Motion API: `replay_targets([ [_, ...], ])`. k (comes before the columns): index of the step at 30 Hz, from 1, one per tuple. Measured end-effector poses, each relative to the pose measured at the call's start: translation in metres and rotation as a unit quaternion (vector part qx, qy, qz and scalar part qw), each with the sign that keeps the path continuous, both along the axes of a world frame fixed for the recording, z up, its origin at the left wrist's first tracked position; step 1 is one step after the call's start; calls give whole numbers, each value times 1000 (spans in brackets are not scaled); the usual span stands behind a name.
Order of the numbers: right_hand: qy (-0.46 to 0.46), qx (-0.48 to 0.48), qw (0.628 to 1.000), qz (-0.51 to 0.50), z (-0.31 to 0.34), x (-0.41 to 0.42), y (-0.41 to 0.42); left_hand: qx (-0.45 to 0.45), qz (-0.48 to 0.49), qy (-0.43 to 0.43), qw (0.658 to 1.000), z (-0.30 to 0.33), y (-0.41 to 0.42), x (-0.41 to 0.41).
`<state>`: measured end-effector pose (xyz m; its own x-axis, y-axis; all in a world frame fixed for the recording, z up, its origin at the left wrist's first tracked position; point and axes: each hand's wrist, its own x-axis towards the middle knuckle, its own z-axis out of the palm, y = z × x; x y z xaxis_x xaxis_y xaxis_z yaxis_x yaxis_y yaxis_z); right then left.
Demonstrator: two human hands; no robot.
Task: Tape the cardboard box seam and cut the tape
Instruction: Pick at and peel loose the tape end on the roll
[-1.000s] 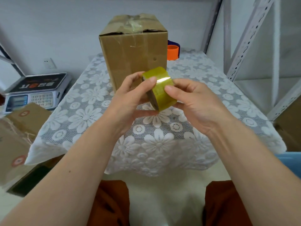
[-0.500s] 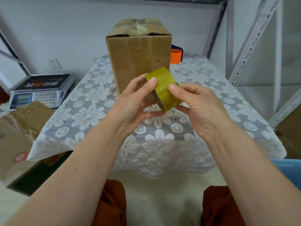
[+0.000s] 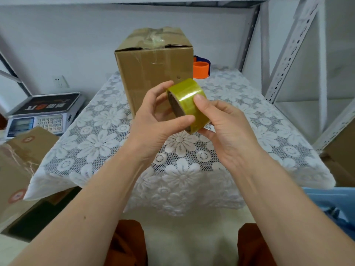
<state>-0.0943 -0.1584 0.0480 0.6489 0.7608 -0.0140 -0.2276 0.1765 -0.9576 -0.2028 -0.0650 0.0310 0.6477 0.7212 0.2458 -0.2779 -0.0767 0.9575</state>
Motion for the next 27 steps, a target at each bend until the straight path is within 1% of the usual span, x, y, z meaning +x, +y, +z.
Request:
replay_targets([
  [4, 6, 6, 1000, -3, 0, 0, -1, 52, 23, 7, 998, 0, -2, 3],
  [6, 10, 10, 1000, -3, 0, 1, -2, 49, 22, 15, 998, 0, -3, 5],
  [11, -1, 14, 1000, -3, -1, 0, -4, -86, -29, -22, 996, 4, -4, 7],
  [14, -9, 13, 1000, 1, 0, -2, -3, -137, 9, -20, 990, 2, -3, 11],
  [17, -30, 7, 999, -11, -1, -6, -1, -182, 65, 17, 981, 1, -3, 12],
  [20, -41, -11, 999, -14, -3, -7, 1, -169, 53, 34, 984, 2, -3, 12],
  [24, -39, -39, 998, -22, -6, -2, -1, -107, 42, 54, 992, 2, -3, 12],
  [27, -40, -59, 997, -32, -6, 1, -3, -82, 17, 30, 996, 4, -9, 12],
])
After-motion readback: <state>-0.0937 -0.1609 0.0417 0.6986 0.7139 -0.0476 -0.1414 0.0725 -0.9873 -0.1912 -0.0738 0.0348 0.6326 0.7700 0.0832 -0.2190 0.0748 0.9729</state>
